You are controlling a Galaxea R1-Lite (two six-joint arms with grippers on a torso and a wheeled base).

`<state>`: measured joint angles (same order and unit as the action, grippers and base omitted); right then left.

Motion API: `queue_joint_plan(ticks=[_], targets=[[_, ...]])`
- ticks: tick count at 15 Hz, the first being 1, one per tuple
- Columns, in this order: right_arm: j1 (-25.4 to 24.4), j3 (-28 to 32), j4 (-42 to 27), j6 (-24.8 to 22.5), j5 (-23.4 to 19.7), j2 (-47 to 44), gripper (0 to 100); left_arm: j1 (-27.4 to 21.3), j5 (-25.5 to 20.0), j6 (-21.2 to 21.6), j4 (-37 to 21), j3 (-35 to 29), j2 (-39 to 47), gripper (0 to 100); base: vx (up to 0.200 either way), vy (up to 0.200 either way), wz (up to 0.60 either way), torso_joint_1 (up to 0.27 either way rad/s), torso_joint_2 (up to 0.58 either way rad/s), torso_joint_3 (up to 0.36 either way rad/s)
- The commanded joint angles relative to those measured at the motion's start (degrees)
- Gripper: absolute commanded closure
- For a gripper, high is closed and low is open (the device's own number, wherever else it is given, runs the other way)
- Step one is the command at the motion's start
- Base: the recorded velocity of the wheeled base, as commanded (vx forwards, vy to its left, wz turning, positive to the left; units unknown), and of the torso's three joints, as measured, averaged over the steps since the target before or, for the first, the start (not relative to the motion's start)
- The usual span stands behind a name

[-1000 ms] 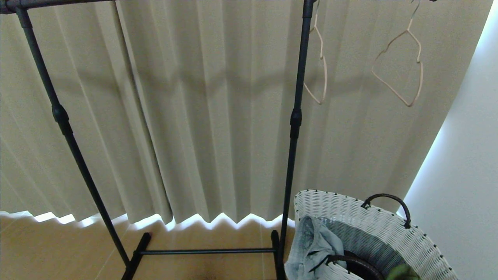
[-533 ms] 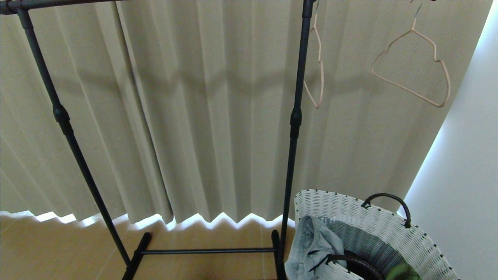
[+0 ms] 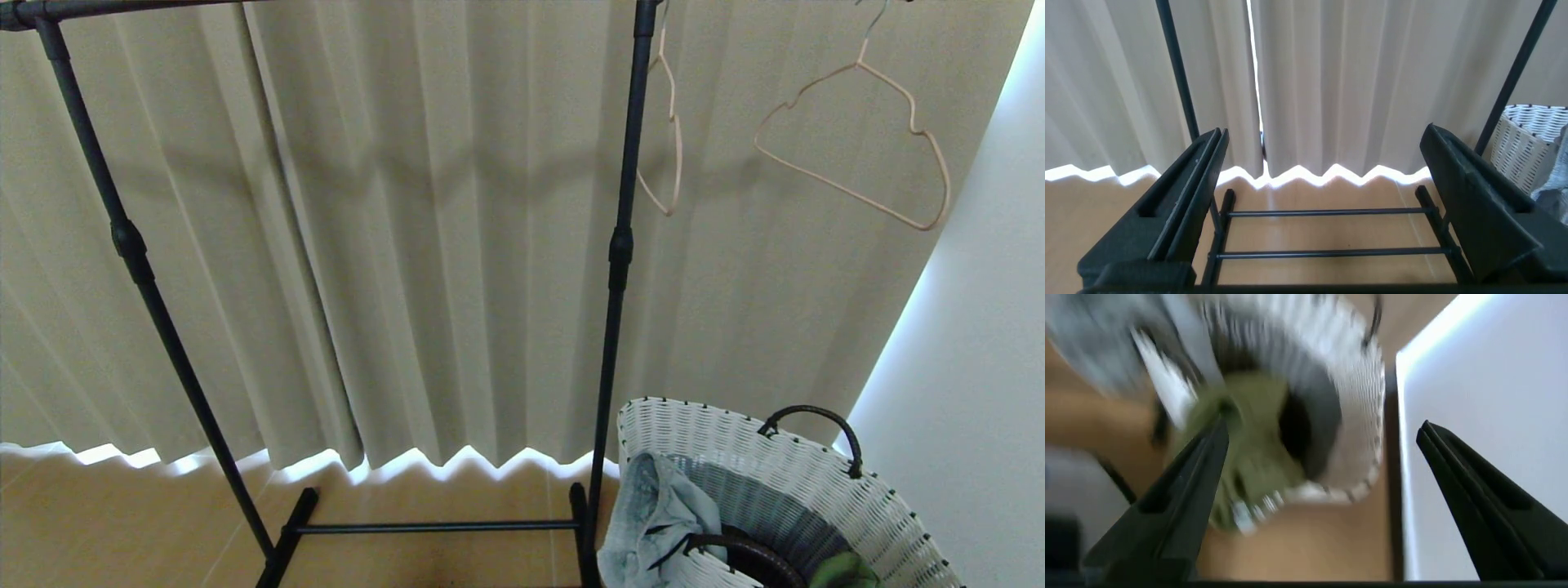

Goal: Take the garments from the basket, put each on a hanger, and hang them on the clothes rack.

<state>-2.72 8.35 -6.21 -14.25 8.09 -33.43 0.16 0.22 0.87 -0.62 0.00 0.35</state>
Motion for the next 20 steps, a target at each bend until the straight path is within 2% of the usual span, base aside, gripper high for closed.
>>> queue_joint_plan(ticks=[1,4,6,8,9,13,15,17,20], targets=[[-0.2,0.8,1.2,-6.7,2.2,-18.8,0,0.0,0.0,0.0,0.0,0.0,0.1,0,0.000,0.000,0.00,0.000,0.00,0.000],[-0.2,0.7,3.7,-12.1,1.6,-25.8,0,0.0,0.0,0.0,0.0,0.0,0.1,0,0.000,0.000,0.00,0.000,0.00,0.000],[-0.3,0.4,5.9,-13.8,0.9,-30.1,0,0.0,0.1,0.0,0.0,0.0,0.1,0,0.000,0.000,0.00,0.000,0.00,0.000],[-0.4,0.7,8.6,-15.5,-3.2,-35.9,0,0.0,0.1,0.0,0.0,0.0,0.1,0,0.000,0.000,0.00,0.000,0.00,0.000],[-0.4,0.8,10.4,-16.0,-3.4,-38.8,0,0.0,0.1,0.0,0.0,0.0,0.1,0,0.000,0.000,0.00,0.000,0.00,0.000],[-0.2,0.7,19.4,-16.6,-3.0,-50.6,0,0.0,0.2,0.0,0.0,0.0,0.1,0,0.000,0.000,0.00,0.000,0.00,0.000],[0.0,0.4,28.2,-16.6,-1.5,-58.2,0,0.0,0.2,0.0,0.0,-0.1,0.1,0,0.000,0.000,0.00,0.000,0.00,0.000],[0.0,0.3,32.2,-16.6,1.2,-61.5,0,0.0,0.2,0.0,0.0,0.0,0.1,0,0.000,0.000,0.00,0.000,0.00,0.000],[0.8,0.3,34.9,-16.6,1.8,-62.8,0,0.0,0.2,0.0,0.0,0.0,0.1,0,0.000,0.000,0.00,0.000,0.00,0.000]])
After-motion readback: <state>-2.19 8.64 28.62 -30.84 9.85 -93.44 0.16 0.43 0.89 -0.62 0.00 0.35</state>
